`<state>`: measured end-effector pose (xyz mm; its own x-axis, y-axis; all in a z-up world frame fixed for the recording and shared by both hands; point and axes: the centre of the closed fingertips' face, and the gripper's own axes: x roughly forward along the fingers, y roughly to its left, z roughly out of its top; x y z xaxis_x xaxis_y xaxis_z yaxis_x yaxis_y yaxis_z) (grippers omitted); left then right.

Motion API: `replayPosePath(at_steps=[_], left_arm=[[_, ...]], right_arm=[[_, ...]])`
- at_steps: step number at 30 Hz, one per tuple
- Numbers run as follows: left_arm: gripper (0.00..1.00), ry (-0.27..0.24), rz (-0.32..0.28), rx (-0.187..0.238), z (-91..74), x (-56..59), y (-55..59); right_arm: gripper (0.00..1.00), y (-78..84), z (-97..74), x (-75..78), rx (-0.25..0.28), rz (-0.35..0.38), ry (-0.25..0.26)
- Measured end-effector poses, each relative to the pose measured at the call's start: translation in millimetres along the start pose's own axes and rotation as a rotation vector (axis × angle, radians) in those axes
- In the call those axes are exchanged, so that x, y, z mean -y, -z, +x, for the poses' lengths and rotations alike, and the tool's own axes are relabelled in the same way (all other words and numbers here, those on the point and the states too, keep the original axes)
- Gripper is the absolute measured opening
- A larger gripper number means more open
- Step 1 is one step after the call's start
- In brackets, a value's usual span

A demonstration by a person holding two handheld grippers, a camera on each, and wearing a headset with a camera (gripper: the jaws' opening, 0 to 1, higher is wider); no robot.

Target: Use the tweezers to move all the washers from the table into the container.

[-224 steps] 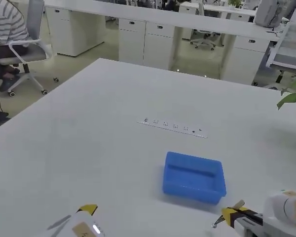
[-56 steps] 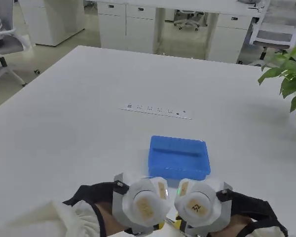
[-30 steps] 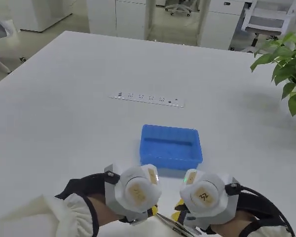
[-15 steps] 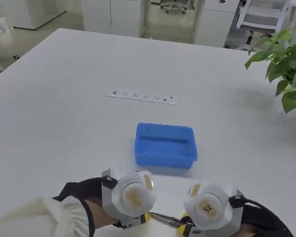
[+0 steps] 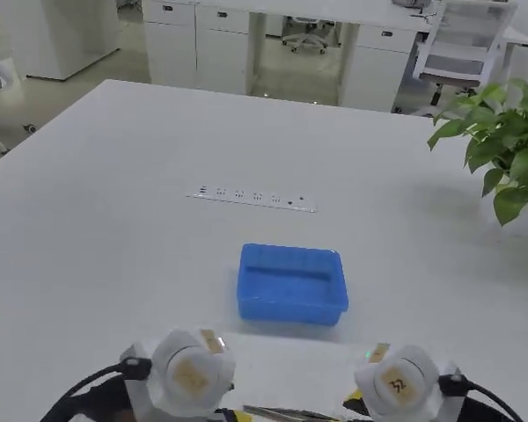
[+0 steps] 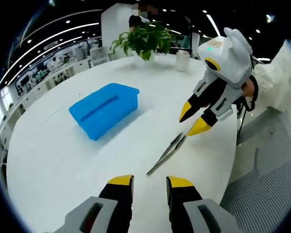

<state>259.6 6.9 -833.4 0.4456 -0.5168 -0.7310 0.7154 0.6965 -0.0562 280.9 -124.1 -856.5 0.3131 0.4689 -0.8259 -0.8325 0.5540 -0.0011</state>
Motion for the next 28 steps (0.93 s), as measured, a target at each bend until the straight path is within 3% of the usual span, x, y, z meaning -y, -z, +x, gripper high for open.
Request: replayPosePath(at_steps=[5,8,10,11,13,16,20,24,28], left_arm=[[0.58,-0.089,-0.177,0.024,-39.0,-5.7,12.7],[0.66,-0.101,-0.27,0.073,-53.2,-5.0,12.3],[0.73,-0.125,-0.307,0.101,-63.3,-6.4,11.8],[0.76,-0.132,-0.309,0.11,-67.3,-6.9,11.6],[0.85,-0.195,-0.321,0.144,-77.5,-13.2,10.1],[0.97,-0.238,-0.315,0.157,-88.0,-16.4,12.2],[0.99,-0.278,-0.309,0.185,-97.2,-20.0,13.7],[0.99,-0.286,-0.303,0.191,-100.3,-18.0,10.7],[0.99,-0.294,-0.274,0.184,-101.7,-12.3,7.5]], right_arm=[[0.34,-4.8,-42.2,6.1,0.158,0.237,0.071],[0.5,-7.4,-62.9,6.4,0.239,0.365,0.095],[0.6,-8.3,-76.2,8.1,0.282,0.406,0.13],[0.68,-8.9,-81.1,7.9,0.296,0.416,0.143],[0.79,-9.4,-93.0,9.3,0.321,0.433,0.18],[0.88,-10.0,-107.0,9.8,0.345,0.426,0.221],[0.98,-12.1,-119.1,14.4,0.387,0.393,0.281],[0.99,-7.0,-122.9,18.5,0.381,0.381,0.307],[0.99,-10.9,-130.8,17.2,0.419,0.398,0.304]])
